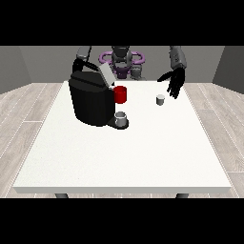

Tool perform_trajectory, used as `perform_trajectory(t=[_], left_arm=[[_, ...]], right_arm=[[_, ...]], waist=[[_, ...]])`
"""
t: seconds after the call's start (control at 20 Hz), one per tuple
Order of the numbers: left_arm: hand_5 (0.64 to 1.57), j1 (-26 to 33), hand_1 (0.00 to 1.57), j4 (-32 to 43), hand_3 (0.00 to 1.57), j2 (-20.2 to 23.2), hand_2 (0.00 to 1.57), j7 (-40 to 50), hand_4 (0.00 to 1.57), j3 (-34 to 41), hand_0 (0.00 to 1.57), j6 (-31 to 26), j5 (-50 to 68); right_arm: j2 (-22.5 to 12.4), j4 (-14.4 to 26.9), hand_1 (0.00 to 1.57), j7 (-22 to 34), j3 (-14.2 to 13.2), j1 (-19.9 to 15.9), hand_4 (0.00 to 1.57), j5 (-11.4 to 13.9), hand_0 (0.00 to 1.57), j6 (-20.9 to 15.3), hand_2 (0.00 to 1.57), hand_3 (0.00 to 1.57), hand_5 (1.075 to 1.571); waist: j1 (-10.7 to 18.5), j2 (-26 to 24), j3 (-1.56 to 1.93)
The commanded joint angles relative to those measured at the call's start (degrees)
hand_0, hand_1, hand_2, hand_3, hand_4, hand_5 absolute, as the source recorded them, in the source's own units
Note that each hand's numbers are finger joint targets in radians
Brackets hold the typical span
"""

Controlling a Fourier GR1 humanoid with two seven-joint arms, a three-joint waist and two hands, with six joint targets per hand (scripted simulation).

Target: Insert the coffee pod into the coffee machine and close the lid

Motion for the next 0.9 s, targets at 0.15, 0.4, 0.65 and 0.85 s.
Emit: perform_trajectory(t=[0.15, 0.4, 0.65, 0.85], left_arm=[[1.571, -4.73, 0.0, 9.02, 0.0, 0.03, 0.0, -2.17, 0.0, -1.4, 0.0, 2.15, -6.99], [1.571, -8.87, 0.49, 11.93, 0.49, -4.69, 0.72, -1.49, 0.0, -2.8, 0.49, 7.74, -11.55], [1.571, -11.54, 0.89, 14.48, 0.82, -4.13, 0.96, -5.52, 0.38, -4.35, 0.89, 14.43, -17.6], [1.571, -11.76, 0.94, 15.14, 0.87, -4.77, 1.04, -2.45, 0.43, -7.9, 0.94, 13.03, -22.22]], right_arm=[[0.09, 3.33, 0.0, 1.11, -2.42, -3.42, 0.0, -2.88, 0.0, 1.4, 0.0, 0.0, 1.571], [0.72, 8.71, 0.0, 1.49, -1.48, -5.2, 0.0, -0.66, 0.0, 0.09, 0.0, 0.0, 1.571], [1.16, 10.81, 0.0, -0.46, -1.3, -7.16, 0.0, 0.04, 0.0, -0.83, 0.0, 0.0, 1.571], [-1.2, 15.43, 0.0, -3.58, -3.83, -6.77, 0.0, -1.84, 0.0, 1.43, 0.0, 0.0, 1.571]], waist=[[0.04, 1.94, 0.01], [1.5, 0.99, 0.01], [1.16, 3.75, 0.0], [1.4, 1.84, 0.05]])
